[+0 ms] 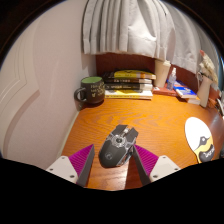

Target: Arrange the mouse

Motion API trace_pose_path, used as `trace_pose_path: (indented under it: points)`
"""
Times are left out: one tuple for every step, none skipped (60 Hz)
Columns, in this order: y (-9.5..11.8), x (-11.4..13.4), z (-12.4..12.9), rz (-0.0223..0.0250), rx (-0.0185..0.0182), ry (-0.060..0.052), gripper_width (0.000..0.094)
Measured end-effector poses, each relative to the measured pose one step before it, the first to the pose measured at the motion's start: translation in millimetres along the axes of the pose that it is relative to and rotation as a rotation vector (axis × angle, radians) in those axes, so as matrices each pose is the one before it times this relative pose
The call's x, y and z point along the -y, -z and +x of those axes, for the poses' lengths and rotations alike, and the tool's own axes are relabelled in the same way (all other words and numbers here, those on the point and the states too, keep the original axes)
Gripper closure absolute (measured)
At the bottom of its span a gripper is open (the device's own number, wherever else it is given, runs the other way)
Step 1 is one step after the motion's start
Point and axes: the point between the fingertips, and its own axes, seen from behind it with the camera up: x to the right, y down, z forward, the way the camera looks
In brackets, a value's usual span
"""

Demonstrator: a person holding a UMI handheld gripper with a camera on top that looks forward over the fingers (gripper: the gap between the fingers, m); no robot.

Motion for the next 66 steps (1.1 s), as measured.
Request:
trace_pose_path:
  points:
    - [-3.0,2.03,-0.73,-0.00042,-0.00054,0.0029,0.0167]
    - [-3.59,2.19,-0.66,-0.0008,-0.00023,0.0031,0.0166]
    - [-2.91,1.65,-0.98,-0.00103,0.00004,0.0031,0.0167]
    - [-2.89,1.77,-0.54,-0.0009,-0.0001,0.0029,0.0169]
    - [-2.55,2.75,-0.9,0.00103,-0.00152,0.001,0.0173]
    - [-2.48,2.54,-1.38,0.00149,0.00183,-0.0001,0.0176]
    - [-2.24,2.12,-1.51,0.0005,0.00245,-0.0003,0.0178]
    - [-2.5,2.02,-0.93,-0.00036,0.00131,-0.0003,0.018]
    - [-2.48,1.92,-1.19,-0.00069,0.00154,0.0,0.0188]
    - [-2.31,1.83,-1.23,-0.00078,0.00284,0.0013,0.0193]
    - [-2.12,1.99,-0.99,-0.00029,0.00287,0.0021,0.0202]
    - [-1.74,1.63,-1.28,0.00104,0.0008,0.0019,0.0212]
    - [-2.02,1.39,-0.72,-0.00155,0.00152,0.0033,0.0229]
    - [-1.99,1.49,-0.39,-0.0007,-0.00022,0.002,0.0245]
    - [-1.93,1.27,-0.03,-0.00136,-0.00141,0.0026,0.026]
    - [-1.93,1.13,-0.95,-0.00189,-0.00166,0.0015,0.0278]
    - [-1.5,1.87,-0.89,0.00137,0.00061,-0.0005,0.0295]
    - [-1.72,1.06,0.2,-0.00201,-0.0019,-0.0002,0.0312]
    - [-1.42,1.23,-0.51,-0.00099,-0.00233,-0.0017,0.0334]
    - [-1.24,0.97,0.03,-0.00298,-0.00189,0.0001,0.0358]
    - [-1.33,1.21,-0.35,-0.00203,-0.00216,0.0003,0.0386]
    - [-1.11,1.34,-1.12,-0.00128,0.00162,0.0008,0.0392]
    - [-1.1,0.5,-0.52,-0.0039,-0.00122,0.0034,0.0394]
    - [-0.79,0.13,-0.43,-0.00545,-0.00076,0.0043,0.0399]
    - [-0.64,1.37,-0.07,-0.00169,-0.00163,0.0037,0.0404]
    - [-1.04,0.45,-0.18,-0.00481,-0.00288,0.0025,0.0411]
    - [-0.58,0.42,-0.16,-0.00492,-0.00158,0.0021,0.0413]
    - [-0.46,0.51,-0.01,-0.00377,-0.00073,-0.0002,0.0424]
    - [-0.42,0.84,-0.25,-0.00315,-0.00066,-0.0014,0.0433]
    - [-0.57,0.92,-0.24,-0.00106,0.00019,-0.0019,0.0445]
    - [-0.59,1.25,-0.29,0.00054,0.00075,-0.0037,0.0453]
    - [-0.92,1.25,-0.5,0.00159,0.0019,-0.0053,0.046]
    - [-1.09,1.19,-0.57,0.00155,0.00232,-0.0064,0.0475]
    - [-1.21,1.61,-0.53,0.00387,0.0032,-0.0076,0.0491]
    - [-1.31,0.77,-0.41,-0.00059,0.00129,-0.0075,0.0501]
    - [-0.74,0.81,0.11,-0.00076,0.00198,-0.0029,0.0505]
    - [-0.62,0.24,0.33,-0.00412,0.00132,0.0015,0.0514]
    - [-0.53,0.73,-0.01,-0.00435,0.00145,0.0032,0.0535]
    - [-0.69,0.1,-0.03,-0.00473,0.00164,0.0056,0.0535]
    - [-0.53,0.04,-0.01,-0.00666,0.00162,0.0057,0.0536]
    - [-0.47,0.21,0.1,-0.0054,0.00142,0.0033,0.0536]
    - [-0.31,0.28,0.07,-0.00599,0.00161,-0.0001,0.055]
    - [-0.59,1.34,-0.28,-0.00124,0.00163,-0.0007,0.0571]
    - [-0.75,-0.49,-0.5,-0.00553,0.00176,0.0051,0.0572]
    - [-0.17,0.45,-0.17,-0.00404,0.00402,0.0074,0.0572]
    - [-0.34,0.53,-0.09,-0.00315,0.00463,0.0066,0.0573]
    - [-0.19,-0.13,0.18,-0.0064,0.00472,0.0027,0.0573]
    - [0.58,-0.15,0.47,-0.00762,0.00442,-0.0019,0.0574]
    - [0.77,0.87,0.17,-0.00445,0.00451,-0.0018,0.0574]
    - [1.16,1.13,0.34,-0.00365,0.00435,0.005,0.0574]
    - [1.76,1.79,0.63,-0.00011,0.00388,0.0108,0.0574]
    - [2.03,1.46,1.55,-0.00293,0.00141,0.0094,0.0573]
    - [2.41,1.58,2.4,-0.00387,-0.00217,0.005,0.0573]
    - [3.22,2.79,2.6,-0.00078,-0.00294,0.0061,0.0573]
    - [3.99,4.39,2.27,0.00536,-0.0007,0.0094,0.0573]
    - [4.04,4.69,1.73,0.01217,0.00029,0.0075,0.0573]
    - [4.93,5.47,2.92,0.00823,0.0013,0.0038,0.0573]
    - [5.29,5.75,3.58,0.00858,0.0018,0.0007,0.0573]
    - [6.1,6.7,3.64,0.00986,0.00137,0.0011,0.0573]
    - [6.32,7.65,3.96,0.01369,0.00128,0.0039,0.0571]
    - [6.44,7.94,4.72,0.01497,0.00068,0.0055,0.0571]
    - [6.53,7.76,5.7,0.01379,-0.00105,0.005,0.0571]
    - [5.72,7.94,6.63,0.01421,-0.00452,0.0029,0.057]
    - [7.38,7.22,7.28,0.0134,-0.00302,0.0046,0.0572]
    - [6.26,8.31,8.18,0.0133,-0.00509,0.0041,0.0572]
    - [7.06,7.6,8.7,0.01288,-0.00438,0.0049,0.0573]
